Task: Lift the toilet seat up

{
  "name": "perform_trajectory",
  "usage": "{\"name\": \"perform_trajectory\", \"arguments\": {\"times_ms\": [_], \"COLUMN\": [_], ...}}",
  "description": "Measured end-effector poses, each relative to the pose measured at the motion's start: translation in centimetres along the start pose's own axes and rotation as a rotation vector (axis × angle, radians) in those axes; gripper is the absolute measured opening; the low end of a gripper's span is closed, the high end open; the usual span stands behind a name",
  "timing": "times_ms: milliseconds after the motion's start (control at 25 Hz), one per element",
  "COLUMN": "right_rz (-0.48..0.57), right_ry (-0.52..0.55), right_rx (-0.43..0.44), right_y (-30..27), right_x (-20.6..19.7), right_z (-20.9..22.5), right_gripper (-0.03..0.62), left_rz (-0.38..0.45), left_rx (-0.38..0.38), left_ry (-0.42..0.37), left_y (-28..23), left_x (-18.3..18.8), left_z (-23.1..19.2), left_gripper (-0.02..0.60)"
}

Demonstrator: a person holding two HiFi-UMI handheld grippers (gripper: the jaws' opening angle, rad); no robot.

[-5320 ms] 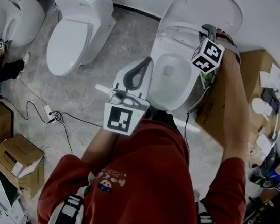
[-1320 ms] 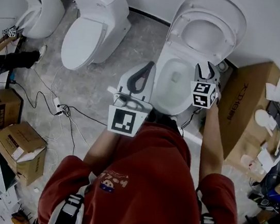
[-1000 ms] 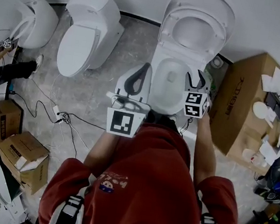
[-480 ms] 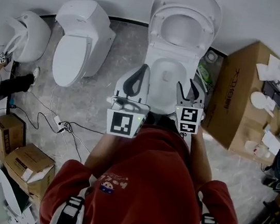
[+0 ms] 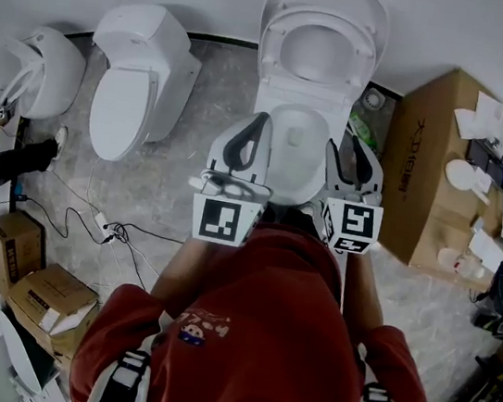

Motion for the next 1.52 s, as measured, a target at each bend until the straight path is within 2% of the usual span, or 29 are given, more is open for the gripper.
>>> {"name": "perform_trajectory", "arguments": {"times_ms": [600,1040,1520], "right_rz": [0.248,0.33,0.34], "right_ry": [0.019,0.033,0.051], "right_rx": [-0.073,-0.13,-0.143], "right_y": [2.3,3.4,3.5], "right_x": [7.2,9.5,9.7], "right_z": [1.0,1.5,1.8], "right_gripper": [0.161,0.16,0.11], "left_rz": [0.01,0.024,0.026], "left_rx": [-0.008,0.002,0.009], "left_ry": [0.002,-0.009,-0.016], "left_y": [-1.2,-1.8,-1.9], "left_x": [1.4,2.5,2.8], "left_z": [-0.1,-0.3,-0.3], "left_gripper": [0.009,0.009,0.009]}}
Point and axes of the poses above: the fingertips, and each gripper's own axes: y backward along the fingers, z to its right, x out of its top, the point moved 10 cm from there along y, backward along the fingers, and after that the axes turned 2 degrees about -y, right-handed, at the moved point
